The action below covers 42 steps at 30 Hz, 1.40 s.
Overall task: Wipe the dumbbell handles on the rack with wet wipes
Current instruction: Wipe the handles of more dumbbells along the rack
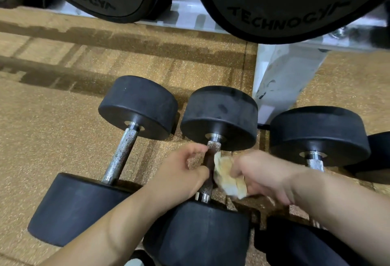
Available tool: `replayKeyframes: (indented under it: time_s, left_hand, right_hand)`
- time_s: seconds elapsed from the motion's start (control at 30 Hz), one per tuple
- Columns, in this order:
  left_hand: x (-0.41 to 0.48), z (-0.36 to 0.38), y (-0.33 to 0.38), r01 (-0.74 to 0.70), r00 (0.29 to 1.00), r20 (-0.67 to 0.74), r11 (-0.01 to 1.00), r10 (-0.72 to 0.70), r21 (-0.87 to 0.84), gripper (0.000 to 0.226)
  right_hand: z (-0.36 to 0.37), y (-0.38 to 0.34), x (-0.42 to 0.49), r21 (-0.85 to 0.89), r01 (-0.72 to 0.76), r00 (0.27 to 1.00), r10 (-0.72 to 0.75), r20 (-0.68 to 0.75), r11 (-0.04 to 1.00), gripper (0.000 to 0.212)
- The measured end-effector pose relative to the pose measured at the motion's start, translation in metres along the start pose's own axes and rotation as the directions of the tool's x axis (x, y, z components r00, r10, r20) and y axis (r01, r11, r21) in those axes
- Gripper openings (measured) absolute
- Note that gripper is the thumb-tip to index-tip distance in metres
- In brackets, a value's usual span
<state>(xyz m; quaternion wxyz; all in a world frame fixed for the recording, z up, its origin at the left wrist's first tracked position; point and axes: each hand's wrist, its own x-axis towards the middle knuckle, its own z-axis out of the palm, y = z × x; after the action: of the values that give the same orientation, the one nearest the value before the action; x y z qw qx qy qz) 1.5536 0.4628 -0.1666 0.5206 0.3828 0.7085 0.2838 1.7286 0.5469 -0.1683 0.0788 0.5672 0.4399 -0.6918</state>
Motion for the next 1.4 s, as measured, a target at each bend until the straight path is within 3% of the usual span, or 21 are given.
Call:
replayKeyframes:
  time_s: [0.1, 0.17, 0.23, 0.33, 0.43, 0.47, 0.5, 0.57, 0.6, 0.67, 0.77, 0.83, 0.9, 1.0, 1.13, 1.2, 1.23, 1.27, 1.3, 1.33, 1.4]
  left_hand:
    - [-0.001, -0.001, 0.002, -0.162, 0.971, 0.168, 0.985, 0.168, -0.053, 0.063]
    - [0.005, 0.0, 0.006, -0.196, 0.969, 0.147, 0.98, 0.199, -0.038, 0.058]
    - [0.01, -0.001, 0.012, -0.148, 0.982, 0.116, 0.988, 0.152, -0.046, 0.038]
    - [0.018, -0.012, 0.007, -0.067, 0.976, 0.2, 0.993, 0.086, -0.097, 0.013]
    - [0.032, -0.033, -0.005, 0.042, 0.999, -0.004, 0.99, -0.043, -0.135, 0.01]
    - [0.037, -0.038, -0.008, 0.069, 0.988, -0.134, 0.993, -0.081, -0.093, 0.01]
    - [0.042, -0.041, -0.011, 0.088, 0.959, -0.268, 0.996, -0.09, -0.018, 0.01]
    - [0.047, -0.037, -0.016, 0.092, 0.924, -0.378, 0.992, -0.055, 0.082, 0.009]
    - [0.049, -0.028, -0.016, 0.084, 0.94, -0.336, 0.994, -0.055, 0.073, 0.009]
    - [0.061, -0.007, -0.024, 0.141, 0.975, -0.171, 0.99, -0.141, -0.008, 0.004]
    - [0.071, 0.01, -0.026, 0.377, 0.925, 0.168, 0.878, -0.341, -0.295, 0.024]
    - [0.072, 0.011, -0.026, 0.428, 0.897, 0.316, 0.79, -0.309, -0.44, 0.026]
    - [0.071, 0.008, -0.028, 0.437, 0.881, 0.392, 0.776, -0.265, -0.455, 0.033]
    - [0.064, -0.002, -0.032, 0.452, 0.842, 0.456, 0.838, -0.287, -0.306, 0.037]
    - [0.043, -0.036, -0.02, 0.264, 0.857, 0.406, 0.947, -0.317, 0.182, 0.036]
    - [0.038, -0.046, -0.007, 0.149, 0.906, 0.355, 0.958, -0.231, 0.245, 0.033]
    - [0.037, -0.046, -0.002, 0.085, 0.952, 0.274, 0.978, -0.135, 0.19, 0.028]
    - [0.039, -0.043, 0.0, -0.067, 0.991, 0.128, 0.977, 0.042, 0.202, 0.025]
    - [0.039, -0.037, 0.005, -0.259, 0.961, -0.008, 0.913, 0.275, 0.316, 0.024]
    - [0.04, -0.03, 0.007, -0.425, 0.866, -0.046, 0.78, 0.498, 0.459, 0.025]
    - [0.042, -0.018, 0.007, -0.586, 0.7, 0.124, 0.467, 0.703, 0.662, 0.031]
  right_hand:
    - [-0.011, -0.009, -0.001, 0.07, 0.113, 0.99, -0.118, 0.076, 0.991, 0.032]
    - [-0.011, -0.009, -0.005, 0.03, 0.185, 0.97, -0.187, 0.157, 0.982, 0.028]
    - [-0.007, -0.009, -0.008, -0.026, 0.203, 0.964, -0.195, 0.183, 0.979, 0.022]
    - [-0.001, -0.008, -0.009, -0.109, 0.194, 0.976, -0.182, 0.117, 0.975, 0.022]
    - [-0.001, -0.012, -0.013, -0.159, 0.239, 0.962, -0.257, -0.098, 0.958, 0.058]
    - [-0.003, -0.013, -0.015, -0.264, 0.311, 0.912, -0.365, -0.188, 0.913, 0.047]
    - [-0.007, -0.014, -0.015, -0.412, 0.39, 0.814, -0.518, -0.264, 0.823, 0.024]
    - [-0.014, -0.012, -0.013, -0.694, 0.458, 0.518, -0.801, -0.299, 0.556, 0.01]
    - [-0.019, -0.011, -0.01, -0.782, 0.451, 0.402, -0.88, -0.253, 0.431, 0.016]
    - [-0.027, -0.008, 0.0, -0.879, 0.394, 0.311, -0.939, -0.146, 0.267, 0.031]
    - [-0.036, -0.002, 0.009, -0.88, 0.416, 0.346, -0.935, -0.079, 0.229, 0.045]
    - [-0.038, 0.002, 0.013, -0.86, 0.445, 0.34, -0.936, -0.095, 0.249, 0.046]
    - [-0.037, 0.003, 0.014, -0.858, 0.444, 0.328, -0.938, -0.115, 0.26, 0.046]
    - [-0.037, 0.001, 0.015, -0.868, 0.439, 0.308, -0.947, -0.096, 0.231, 0.046]
    - [-0.039, 0.002, 0.017, -0.86, 0.454, 0.304, -0.948, -0.096, 0.233, 0.046]
    - [-0.037, 0.003, 0.018, -0.865, 0.442, 0.295, -0.949, -0.111, 0.239, 0.046]
    - [-0.036, 0.003, 0.019, -0.868, 0.435, 0.288, -0.951, -0.117, 0.239, 0.045]
    - [-0.035, 0.004, 0.02, -0.872, 0.428, 0.281, -0.952, -0.123, 0.239, 0.045]
    - [-0.034, 0.003, 0.02, -0.875, 0.421, 0.276, -0.953, -0.128, 0.24, 0.045]
    - [-0.034, 0.003, 0.021, -0.877, 0.416, 0.272, -0.953, -0.134, 0.242, 0.044]
    - [-0.034, 0.004, 0.021, -0.877, 0.414, 0.261, -0.955, -0.142, 0.243, 0.045]
